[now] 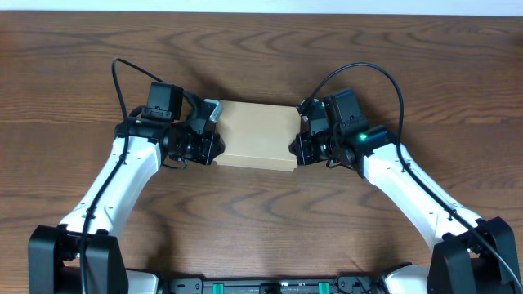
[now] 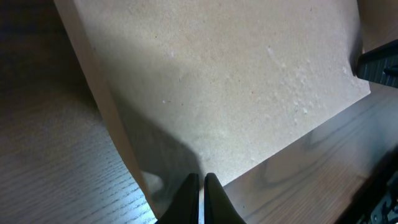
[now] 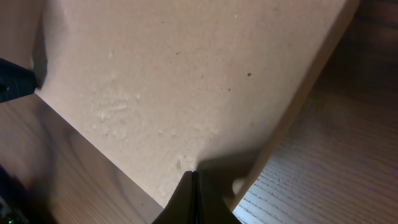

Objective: Pack container

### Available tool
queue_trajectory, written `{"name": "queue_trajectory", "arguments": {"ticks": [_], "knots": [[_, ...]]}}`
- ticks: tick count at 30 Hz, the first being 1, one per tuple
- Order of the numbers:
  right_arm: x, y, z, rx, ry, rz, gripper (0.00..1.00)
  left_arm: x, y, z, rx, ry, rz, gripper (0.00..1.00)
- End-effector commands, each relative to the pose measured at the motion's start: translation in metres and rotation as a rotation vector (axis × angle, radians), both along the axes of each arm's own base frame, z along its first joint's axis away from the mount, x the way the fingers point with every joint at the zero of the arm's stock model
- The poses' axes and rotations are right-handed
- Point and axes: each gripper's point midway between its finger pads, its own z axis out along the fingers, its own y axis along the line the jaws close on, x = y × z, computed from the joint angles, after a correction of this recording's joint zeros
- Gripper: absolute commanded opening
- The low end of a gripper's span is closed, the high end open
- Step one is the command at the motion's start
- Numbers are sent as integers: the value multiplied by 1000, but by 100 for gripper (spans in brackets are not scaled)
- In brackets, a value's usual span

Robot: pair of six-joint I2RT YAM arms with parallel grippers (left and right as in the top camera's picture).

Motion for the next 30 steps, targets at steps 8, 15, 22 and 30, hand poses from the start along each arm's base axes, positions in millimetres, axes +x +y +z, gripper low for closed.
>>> {"name": "queue_trajectory", "arguments": {"ticks": [8,15,22,30], "knots": [[4,-26,63,-15,-190,-96,1,-13,11,38,31,-84,35,6],[3,-70,54,-170,-163,-311,1,-9,47,67,183,-219,203,6],[7,-73,9,-219,-50,-367,1,-9,50,19,190,-125,272,6],[20,-56,-27,-185,24,-342,1,-13,40,-21,147,-12,269,6]]}}
